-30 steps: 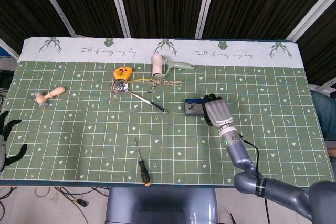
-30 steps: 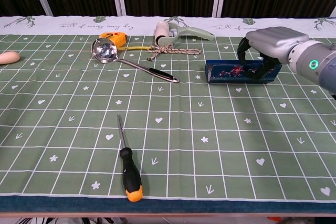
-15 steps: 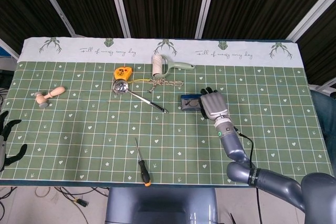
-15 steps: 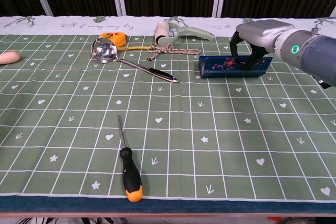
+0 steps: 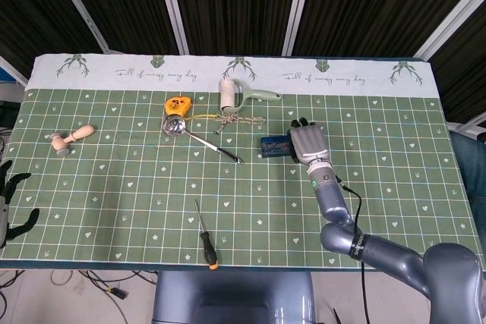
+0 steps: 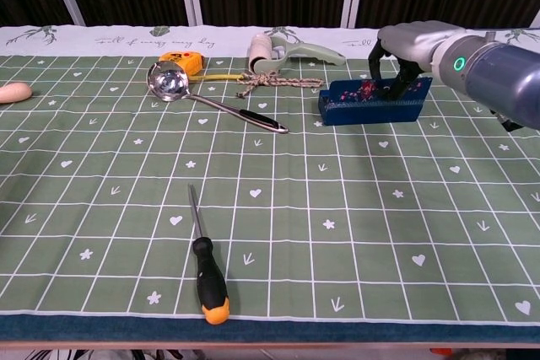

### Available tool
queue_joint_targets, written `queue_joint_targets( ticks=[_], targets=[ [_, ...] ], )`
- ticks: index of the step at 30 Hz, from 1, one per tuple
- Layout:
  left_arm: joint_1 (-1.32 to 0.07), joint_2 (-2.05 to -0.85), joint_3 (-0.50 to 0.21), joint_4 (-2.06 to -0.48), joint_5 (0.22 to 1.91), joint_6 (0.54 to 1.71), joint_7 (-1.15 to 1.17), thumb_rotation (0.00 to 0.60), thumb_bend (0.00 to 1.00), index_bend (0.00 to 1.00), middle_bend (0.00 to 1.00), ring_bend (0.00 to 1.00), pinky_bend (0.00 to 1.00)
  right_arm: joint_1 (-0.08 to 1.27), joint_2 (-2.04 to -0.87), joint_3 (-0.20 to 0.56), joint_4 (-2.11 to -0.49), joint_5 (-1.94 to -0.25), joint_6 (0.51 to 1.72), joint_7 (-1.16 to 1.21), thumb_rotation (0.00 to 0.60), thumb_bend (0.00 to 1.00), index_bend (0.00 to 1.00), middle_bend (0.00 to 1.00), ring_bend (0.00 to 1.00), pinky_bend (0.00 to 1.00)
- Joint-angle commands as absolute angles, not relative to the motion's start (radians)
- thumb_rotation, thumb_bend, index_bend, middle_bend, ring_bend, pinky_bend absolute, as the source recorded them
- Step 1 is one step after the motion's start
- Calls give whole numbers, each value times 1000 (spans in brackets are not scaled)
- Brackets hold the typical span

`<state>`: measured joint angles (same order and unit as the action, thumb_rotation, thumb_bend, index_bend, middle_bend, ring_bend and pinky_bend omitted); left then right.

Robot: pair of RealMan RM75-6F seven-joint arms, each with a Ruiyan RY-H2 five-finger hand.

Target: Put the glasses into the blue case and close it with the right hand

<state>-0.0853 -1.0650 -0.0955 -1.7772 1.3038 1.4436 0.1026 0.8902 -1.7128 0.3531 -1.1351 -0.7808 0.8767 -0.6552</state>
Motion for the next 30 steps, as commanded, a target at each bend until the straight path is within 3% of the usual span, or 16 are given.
queue_joint_targets(
  ticks=[1,23,28,30],
  targets=[
    [-84,-1065,-96,-1778,1304,1445,99,600,312,209,0,0,0,908,-1724,360,-1106,-760,868,-660,600,614,753,241,175,333],
    [-85,-1063,-93,-1776,1307,1442,95,600,312,209,0,0,0,998,-1794,357,-946,-656,815,-700,600,614,683,241,175,333],
    [-84,-1063,-92,-1776,1309,1442,93,600,312,209,0,0,0,1017,-1817,362,-905,-643,806,-700,600,615,615,241,175,333],
    [-84,-1062,-92,-1776,1309,1442,93,600,312,209,0,0,0,1023,-1823,362,-894,-640,802,-701,600,614,538,240,175,333]
  ],
)
